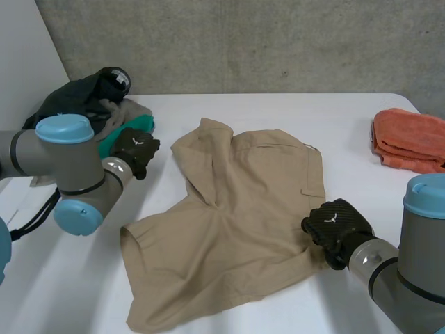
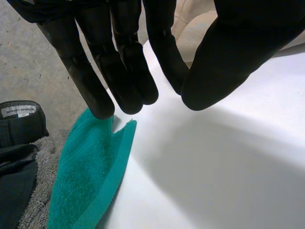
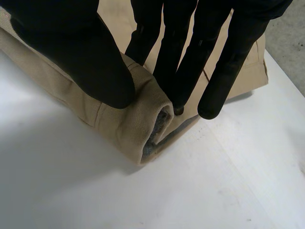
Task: Fold the laundry.
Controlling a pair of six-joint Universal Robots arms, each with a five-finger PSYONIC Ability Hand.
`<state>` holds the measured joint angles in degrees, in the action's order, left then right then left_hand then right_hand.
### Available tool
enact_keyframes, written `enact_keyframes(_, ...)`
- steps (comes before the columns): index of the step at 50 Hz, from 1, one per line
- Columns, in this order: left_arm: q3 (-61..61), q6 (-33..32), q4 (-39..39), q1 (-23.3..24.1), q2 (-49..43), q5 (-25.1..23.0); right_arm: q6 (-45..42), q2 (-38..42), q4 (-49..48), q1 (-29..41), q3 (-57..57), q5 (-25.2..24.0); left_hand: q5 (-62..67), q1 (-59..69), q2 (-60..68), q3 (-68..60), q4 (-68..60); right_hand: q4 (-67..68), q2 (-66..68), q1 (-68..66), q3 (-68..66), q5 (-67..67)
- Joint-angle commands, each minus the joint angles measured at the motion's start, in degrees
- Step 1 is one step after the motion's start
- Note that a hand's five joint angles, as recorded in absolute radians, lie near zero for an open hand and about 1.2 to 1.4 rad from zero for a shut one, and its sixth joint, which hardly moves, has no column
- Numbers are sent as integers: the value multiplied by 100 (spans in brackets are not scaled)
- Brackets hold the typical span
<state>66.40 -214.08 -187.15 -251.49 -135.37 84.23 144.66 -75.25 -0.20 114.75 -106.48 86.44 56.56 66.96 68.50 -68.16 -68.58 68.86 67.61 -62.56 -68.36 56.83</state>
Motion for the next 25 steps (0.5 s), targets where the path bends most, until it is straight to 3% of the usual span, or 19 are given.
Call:
enact_keyframes(1, -170, 33, -129, 12, 37, -607, 9, 2, -6, 47, -4, -4, -4470, -4510, -4664, 4630, 4671, 1114, 1239, -1744, -1164, 1317)
enact_keyframes(4, -311, 33, -129, 12, 10, -1337, 9, 2, 3, 47, -13, -4, -4406, -4447, -4600, 4567, 4608, 1114, 1239, -1744, -1164, 1317)
enact_keyframes(5, -416, 33, -138, -14, -59, -1853, 9, 2, -6, 47, -13, -4, -4390, -4430, -4584, 4550, 4591, 1114, 1239, -1744, -1164, 1317)
enact_keyframes(9, -863, 51, -120, -23, -515, -2542, 18, -16, -6, 38, -13, -4, -4339, -4379, -4533, 4500, 4541, 1114, 1239, -1744, -1164, 1317)
enact_keyframes(15, -1567, 15, 3, -23, -1193, -2508, 18, -24, -6, 38, -13, -4, -4087, -4127, -4281, 4248, 4289, 1114, 1239, -1744, -1164, 1317)
enact_keyframes(19, -1937, 15, 20, -32, -1589, -2500, 18, -24, -6, 38, -13, -4, -3182, -3222, -3375, 3342, 3383, 1114, 1239, -1744, -1164, 1317)
enact_keyframes(23, -2227, 24, 12, -32, -1791, -2395, 18, -16, -15, 30, -13, -13, 311, 271, 117, -150, -109, 1114, 1239, -1744, -1164, 1317)
enact_keyframes(24, -2288, 33, -6, -32, -1800, -2168, 18, -7, -15, 21, -13, -13, 1334, 1294, 1140, -1173, -1132, 1114, 1239, -1744, -1164, 1317)
enact_keyframes(25, -2306, 33, -6, -41, -1792, -1992, 18, -7, -15, 21, -13, -4, 1344, 1304, 1150, -1184, -1142, 1114, 1239, -1744, -1164, 1317)
